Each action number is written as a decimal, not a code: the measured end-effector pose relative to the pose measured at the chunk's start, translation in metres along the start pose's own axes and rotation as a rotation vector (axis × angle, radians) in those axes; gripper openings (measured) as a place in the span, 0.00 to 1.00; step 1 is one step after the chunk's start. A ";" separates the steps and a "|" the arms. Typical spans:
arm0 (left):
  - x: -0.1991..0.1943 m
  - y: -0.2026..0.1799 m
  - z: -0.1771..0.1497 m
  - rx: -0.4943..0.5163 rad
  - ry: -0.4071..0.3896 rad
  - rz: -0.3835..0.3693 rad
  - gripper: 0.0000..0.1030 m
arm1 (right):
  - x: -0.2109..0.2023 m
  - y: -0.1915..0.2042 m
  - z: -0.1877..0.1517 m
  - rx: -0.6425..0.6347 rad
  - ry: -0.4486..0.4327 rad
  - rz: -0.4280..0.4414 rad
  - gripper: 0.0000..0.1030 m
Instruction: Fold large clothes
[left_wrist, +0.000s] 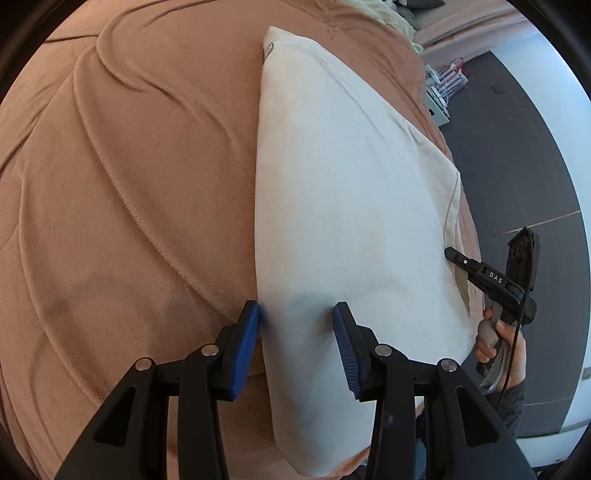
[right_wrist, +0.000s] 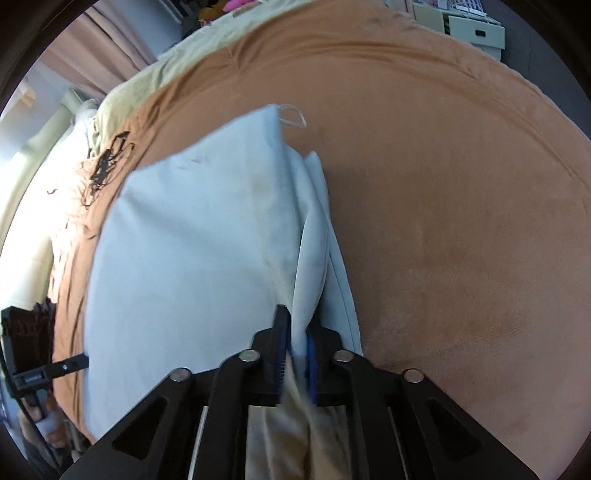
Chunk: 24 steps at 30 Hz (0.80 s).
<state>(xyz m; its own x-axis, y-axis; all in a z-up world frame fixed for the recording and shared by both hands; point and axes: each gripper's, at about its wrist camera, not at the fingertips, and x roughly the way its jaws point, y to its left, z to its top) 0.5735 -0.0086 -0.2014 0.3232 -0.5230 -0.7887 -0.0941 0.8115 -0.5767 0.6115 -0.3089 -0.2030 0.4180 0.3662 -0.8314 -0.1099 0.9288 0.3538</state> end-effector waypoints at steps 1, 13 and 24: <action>-0.002 -0.002 0.000 0.007 -0.003 0.005 0.41 | 0.001 -0.001 0.000 0.008 0.001 0.016 0.16; -0.013 -0.004 0.034 0.021 -0.071 0.031 0.63 | -0.023 -0.021 0.016 0.036 -0.045 0.085 0.83; 0.019 0.002 0.075 0.008 -0.091 0.034 0.63 | 0.025 -0.049 0.036 0.124 0.029 0.281 0.81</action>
<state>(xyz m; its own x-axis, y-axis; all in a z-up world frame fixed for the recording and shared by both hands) 0.6496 0.0028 -0.2021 0.4040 -0.4698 -0.7849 -0.0992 0.8305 -0.5482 0.6599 -0.3475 -0.2255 0.3610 0.6107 -0.7048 -0.1058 0.7777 0.6197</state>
